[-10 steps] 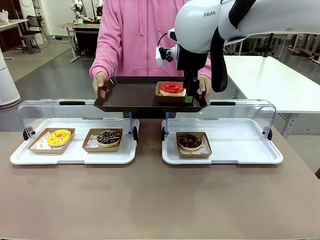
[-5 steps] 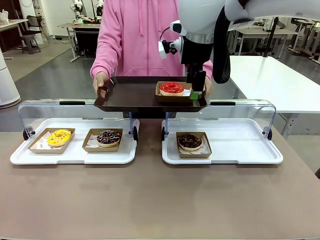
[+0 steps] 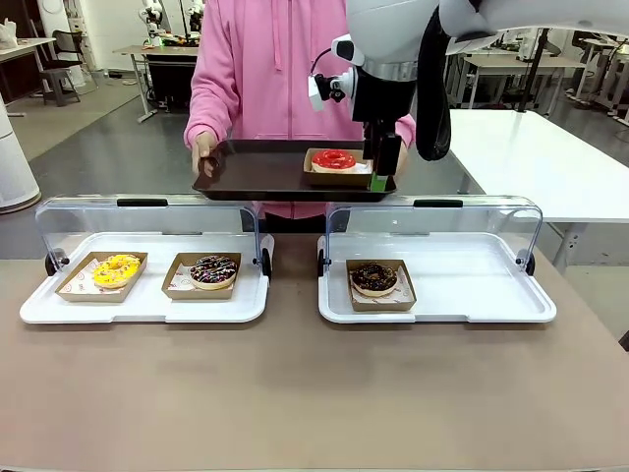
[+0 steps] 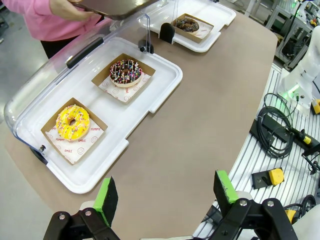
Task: Provide the desired donut to the person.
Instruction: Pick up and lift the Paper togo box containing the Donut pointed at by the person.
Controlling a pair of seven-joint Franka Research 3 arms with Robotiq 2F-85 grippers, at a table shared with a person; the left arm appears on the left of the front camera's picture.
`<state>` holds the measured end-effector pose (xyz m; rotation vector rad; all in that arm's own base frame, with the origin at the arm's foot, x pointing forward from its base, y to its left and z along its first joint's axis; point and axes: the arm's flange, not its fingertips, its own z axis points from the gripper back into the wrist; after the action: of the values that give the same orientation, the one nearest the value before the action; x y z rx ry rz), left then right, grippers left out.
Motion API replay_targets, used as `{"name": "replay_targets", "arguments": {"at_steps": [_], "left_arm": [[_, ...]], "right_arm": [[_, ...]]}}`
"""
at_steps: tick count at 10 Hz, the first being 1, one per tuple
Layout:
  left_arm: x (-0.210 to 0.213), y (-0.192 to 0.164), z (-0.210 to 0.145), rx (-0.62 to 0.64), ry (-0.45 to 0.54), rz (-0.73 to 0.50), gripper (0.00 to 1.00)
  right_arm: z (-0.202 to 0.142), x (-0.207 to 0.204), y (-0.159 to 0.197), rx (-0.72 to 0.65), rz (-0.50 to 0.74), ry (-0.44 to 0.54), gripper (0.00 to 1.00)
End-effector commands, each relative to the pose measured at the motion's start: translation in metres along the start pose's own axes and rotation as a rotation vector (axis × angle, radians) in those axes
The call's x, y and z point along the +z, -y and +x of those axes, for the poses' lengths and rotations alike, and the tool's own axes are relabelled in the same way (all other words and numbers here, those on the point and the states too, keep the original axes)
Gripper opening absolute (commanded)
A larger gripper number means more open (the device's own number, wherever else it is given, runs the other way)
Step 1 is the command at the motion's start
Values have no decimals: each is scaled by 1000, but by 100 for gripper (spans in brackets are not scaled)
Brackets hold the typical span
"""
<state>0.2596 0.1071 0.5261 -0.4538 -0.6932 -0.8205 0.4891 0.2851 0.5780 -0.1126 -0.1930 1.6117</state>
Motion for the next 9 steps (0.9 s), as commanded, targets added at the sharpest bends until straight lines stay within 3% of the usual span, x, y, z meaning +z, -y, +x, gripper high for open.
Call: {"name": "replay_targets", "arguments": {"at_steps": [1, 9], "left_arm": [[1, -2, -2, -17, 12, -12, 100], [1, -2, -2, -17, 12, -12, 100]], "right_arm": [[-2, -6, -3, 7, -8, 11, 100], [-2, -6, -3, 7, -8, 11, 100]]}}
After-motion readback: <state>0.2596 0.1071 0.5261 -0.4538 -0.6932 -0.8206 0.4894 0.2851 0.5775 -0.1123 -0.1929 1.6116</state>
